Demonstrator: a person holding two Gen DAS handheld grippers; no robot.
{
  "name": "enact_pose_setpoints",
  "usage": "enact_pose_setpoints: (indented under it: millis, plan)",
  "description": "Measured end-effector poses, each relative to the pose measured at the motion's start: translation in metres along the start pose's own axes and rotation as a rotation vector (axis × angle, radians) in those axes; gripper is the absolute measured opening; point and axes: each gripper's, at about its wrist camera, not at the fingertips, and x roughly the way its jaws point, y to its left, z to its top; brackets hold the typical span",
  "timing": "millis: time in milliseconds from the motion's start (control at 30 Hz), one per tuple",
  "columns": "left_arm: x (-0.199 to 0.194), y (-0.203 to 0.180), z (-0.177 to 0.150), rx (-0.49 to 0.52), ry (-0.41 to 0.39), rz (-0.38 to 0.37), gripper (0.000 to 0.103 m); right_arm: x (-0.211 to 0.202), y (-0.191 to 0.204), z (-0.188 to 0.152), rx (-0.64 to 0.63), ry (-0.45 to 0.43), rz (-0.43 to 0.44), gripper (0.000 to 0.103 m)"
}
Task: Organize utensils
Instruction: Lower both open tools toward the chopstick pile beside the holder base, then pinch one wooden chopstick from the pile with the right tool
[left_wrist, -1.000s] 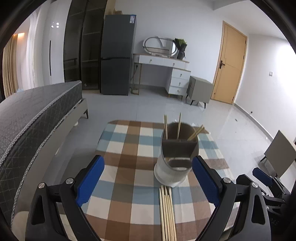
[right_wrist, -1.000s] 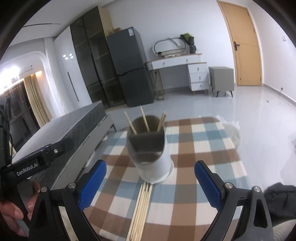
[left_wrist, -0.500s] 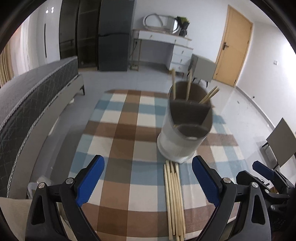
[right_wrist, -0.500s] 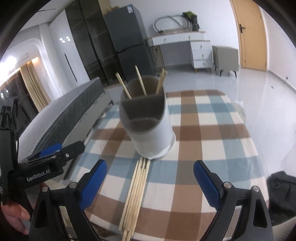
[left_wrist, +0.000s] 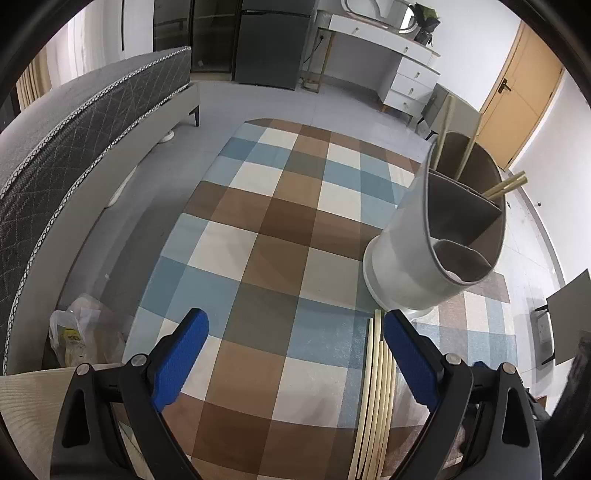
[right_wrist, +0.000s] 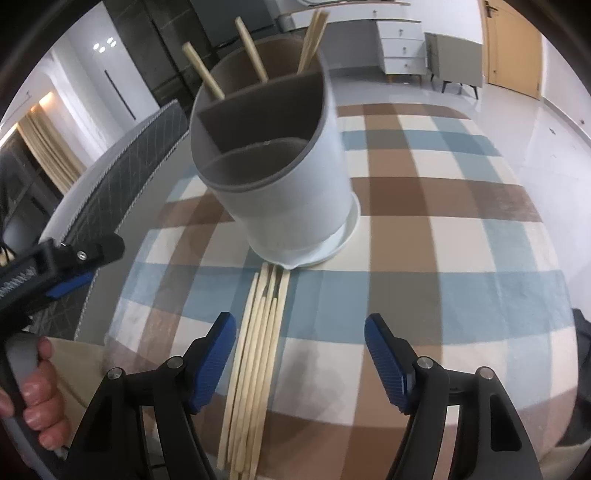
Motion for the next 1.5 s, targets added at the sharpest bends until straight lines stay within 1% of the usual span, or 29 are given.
enact_pose_setpoints:
  millis: [33,133,167,200,233,300,400,467,567,667,733,767,833,900,1067,1200,1300,1500]
  plan:
    - [0.001,0.000,0.001,0.001,0.003,0.001,0.093,0.005,0.002,0.001,-0.009,0.006,-0.008,0.066]
    - [0.004,0.004,0.004,-0.014,0.019,-0.003,0.093,0.023,0.004,0.005,0.003,0.030,-0.031,0.064]
    - [0.006,0.007,0.005,-0.029,0.042,-0.017,0.093,0.029,0.003,0.006,0.013,0.037,-0.035,0.062]
    - [0.008,0.009,0.007,-0.043,0.055,-0.029,0.093,0.034,0.003,0.007,0.019,0.043,-0.039,0.057]
    - [0.009,0.012,0.009,-0.057,0.059,-0.028,0.093,0.038,0.004,0.008,0.021,0.048,-0.043,0.053]
    - [0.010,0.019,0.012,-0.080,0.059,-0.015,0.093,0.044,0.006,0.009,0.014,0.053,-0.048,0.052]
    - [0.013,0.025,0.014,-0.110,0.069,-0.015,0.093,0.051,0.011,0.011,-0.001,0.052,-0.060,0.049]
    - [0.016,0.027,0.014,-0.112,0.079,-0.006,0.093,0.057,0.013,0.012,-0.005,0.055,-0.068,0.049]
    - [0.020,0.029,0.014,-0.118,0.092,-0.001,0.093,0.066,0.020,0.015,-0.043,0.060,-0.107,0.046]
    - [0.021,0.031,0.015,-0.117,0.091,0.007,0.093,0.068,0.031,0.014,-0.110,0.044,-0.174,0.035]
    - [0.022,0.032,0.015,-0.114,0.089,0.016,0.093,0.070,0.034,0.012,-0.144,0.041,-0.217,0.018]
    - [0.022,0.032,0.014,-0.111,0.089,0.021,0.093,0.070,0.035,0.011,-0.161,0.041,-0.222,0.016]
    - [0.023,0.032,0.014,-0.106,0.090,0.025,0.093,0.070,0.034,0.009,-0.161,0.050,-0.213,0.008]
    - [0.022,0.032,0.015,-0.100,0.086,0.028,0.093,0.069,0.032,0.007,-0.164,0.057,-0.209,0.007]
    - [0.023,0.029,0.014,-0.089,0.083,0.037,0.093,0.062,0.018,-0.001,-0.166,0.079,-0.183,0.006]
    - [0.021,0.024,0.014,-0.083,0.077,0.037,0.093,0.052,0.004,-0.007,-0.122,0.117,-0.121,0.007]
    - [0.020,0.020,0.013,-0.076,0.078,0.028,0.093,0.046,-0.003,-0.014,-0.110,0.137,-0.091,0.009]
    - [0.018,0.020,0.012,-0.078,0.081,0.026,0.093,0.046,0.001,-0.013,-0.131,0.157,-0.107,0.010]
